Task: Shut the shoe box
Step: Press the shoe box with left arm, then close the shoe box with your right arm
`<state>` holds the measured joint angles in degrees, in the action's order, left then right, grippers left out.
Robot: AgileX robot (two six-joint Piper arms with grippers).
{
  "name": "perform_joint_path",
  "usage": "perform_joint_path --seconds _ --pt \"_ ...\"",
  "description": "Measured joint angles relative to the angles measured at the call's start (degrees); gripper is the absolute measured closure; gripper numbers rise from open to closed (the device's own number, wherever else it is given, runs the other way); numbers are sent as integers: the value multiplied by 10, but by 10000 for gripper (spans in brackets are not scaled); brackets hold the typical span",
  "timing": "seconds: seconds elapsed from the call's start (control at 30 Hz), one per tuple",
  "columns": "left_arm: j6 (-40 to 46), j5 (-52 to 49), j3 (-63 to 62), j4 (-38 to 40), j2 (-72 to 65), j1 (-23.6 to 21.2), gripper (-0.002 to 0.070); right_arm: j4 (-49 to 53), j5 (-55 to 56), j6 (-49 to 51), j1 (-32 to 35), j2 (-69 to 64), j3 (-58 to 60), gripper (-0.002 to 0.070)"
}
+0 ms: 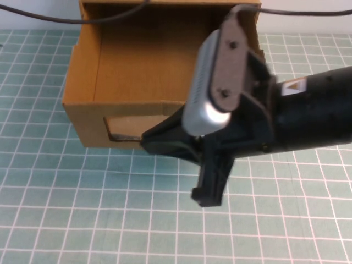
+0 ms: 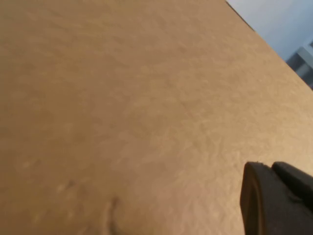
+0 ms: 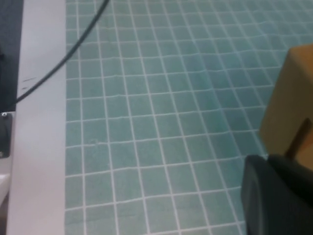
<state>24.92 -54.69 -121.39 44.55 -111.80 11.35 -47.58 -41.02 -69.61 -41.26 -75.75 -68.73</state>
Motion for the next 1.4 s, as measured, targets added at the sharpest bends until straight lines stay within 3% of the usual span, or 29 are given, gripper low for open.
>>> perform_joint_path --seconds 0.4,0.67,0.83,1.1,1.4 --pt "-29 1 -46 18 -73 21 678 7 -17 -23 -31 -100 -6 690" --pt "-31 1 -47 19 -74 21 678 116 14 -235 -63 -154 -7 690" --pt "-31 1 -47 19 -74 21 678 152 102 -299 -63 -189 -8 690" --pt "-31 -4 -48 18 -75 21 678 182 232 -313 -63 -230 -9 690" --pt "-31 -7 -48 18 -75 21 678 184 229 -297 -24 -266 -65 690"
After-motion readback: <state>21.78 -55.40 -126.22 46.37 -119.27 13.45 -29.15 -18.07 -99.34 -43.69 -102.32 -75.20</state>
